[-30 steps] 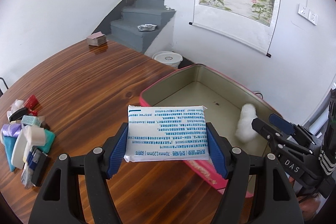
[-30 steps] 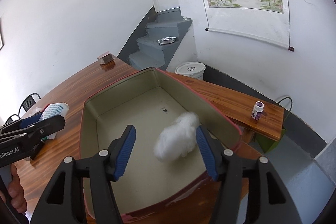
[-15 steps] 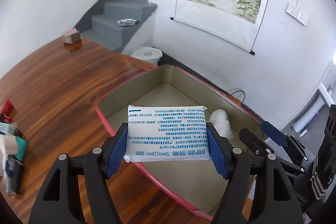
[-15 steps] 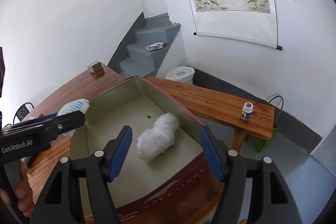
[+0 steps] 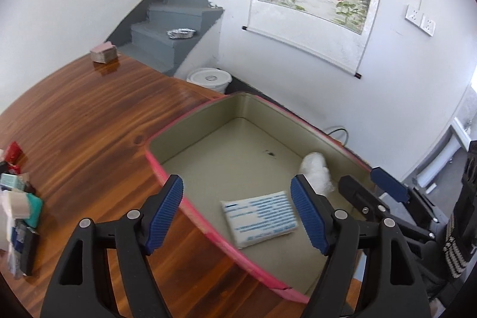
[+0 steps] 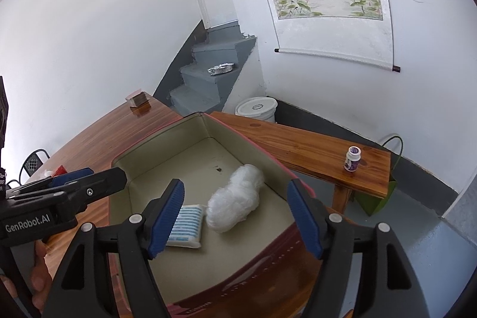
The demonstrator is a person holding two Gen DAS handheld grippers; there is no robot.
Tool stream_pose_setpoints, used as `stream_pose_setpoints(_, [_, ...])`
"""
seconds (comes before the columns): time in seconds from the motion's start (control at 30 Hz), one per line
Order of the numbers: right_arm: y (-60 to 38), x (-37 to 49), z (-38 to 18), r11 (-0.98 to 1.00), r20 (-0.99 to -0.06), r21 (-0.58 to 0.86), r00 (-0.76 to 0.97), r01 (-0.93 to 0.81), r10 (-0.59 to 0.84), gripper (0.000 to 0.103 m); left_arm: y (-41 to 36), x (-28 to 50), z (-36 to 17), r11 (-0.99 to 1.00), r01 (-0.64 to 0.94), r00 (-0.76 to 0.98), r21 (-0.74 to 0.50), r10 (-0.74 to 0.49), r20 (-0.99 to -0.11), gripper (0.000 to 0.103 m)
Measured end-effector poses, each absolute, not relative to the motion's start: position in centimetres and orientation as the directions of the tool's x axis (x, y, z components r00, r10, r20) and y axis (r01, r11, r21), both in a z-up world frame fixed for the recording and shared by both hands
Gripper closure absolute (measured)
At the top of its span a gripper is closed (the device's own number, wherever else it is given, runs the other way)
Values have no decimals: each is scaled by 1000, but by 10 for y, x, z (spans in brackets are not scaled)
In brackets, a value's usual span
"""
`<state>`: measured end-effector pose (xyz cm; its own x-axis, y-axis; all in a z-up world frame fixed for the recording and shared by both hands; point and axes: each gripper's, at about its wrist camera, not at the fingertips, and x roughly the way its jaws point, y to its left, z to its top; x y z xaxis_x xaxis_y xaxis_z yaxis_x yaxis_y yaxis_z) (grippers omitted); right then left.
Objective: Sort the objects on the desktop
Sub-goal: 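Move both grippers back to the pile of items, then grasp the white remote with the left gripper while the right grasps the zip-bagged tape roll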
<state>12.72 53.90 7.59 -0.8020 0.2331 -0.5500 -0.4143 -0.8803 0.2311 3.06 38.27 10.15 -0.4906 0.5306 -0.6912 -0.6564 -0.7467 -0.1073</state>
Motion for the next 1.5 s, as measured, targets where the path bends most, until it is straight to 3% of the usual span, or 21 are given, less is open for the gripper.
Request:
stream_pose_setpoints(0.33, [499, 107, 80, -924, -535, 235, -834, -303, 137, 28, 327, 13, 98, -837, -543, -579, -75, 437, -688, 25])
stream_pose_setpoints(1.0, [381, 39, 71, -966, -560, 260, -814, -1, -151, 24, 124, -58, 78, -982, -185, -712, 40, 106, -695, 25])
stream_pose_setpoints(1.5, [337, 7, 57, -964, -611, 261, -764, 51, -206, 24, 59, -100, 35, -974, -223, -659, 32, 126, -742, 25])
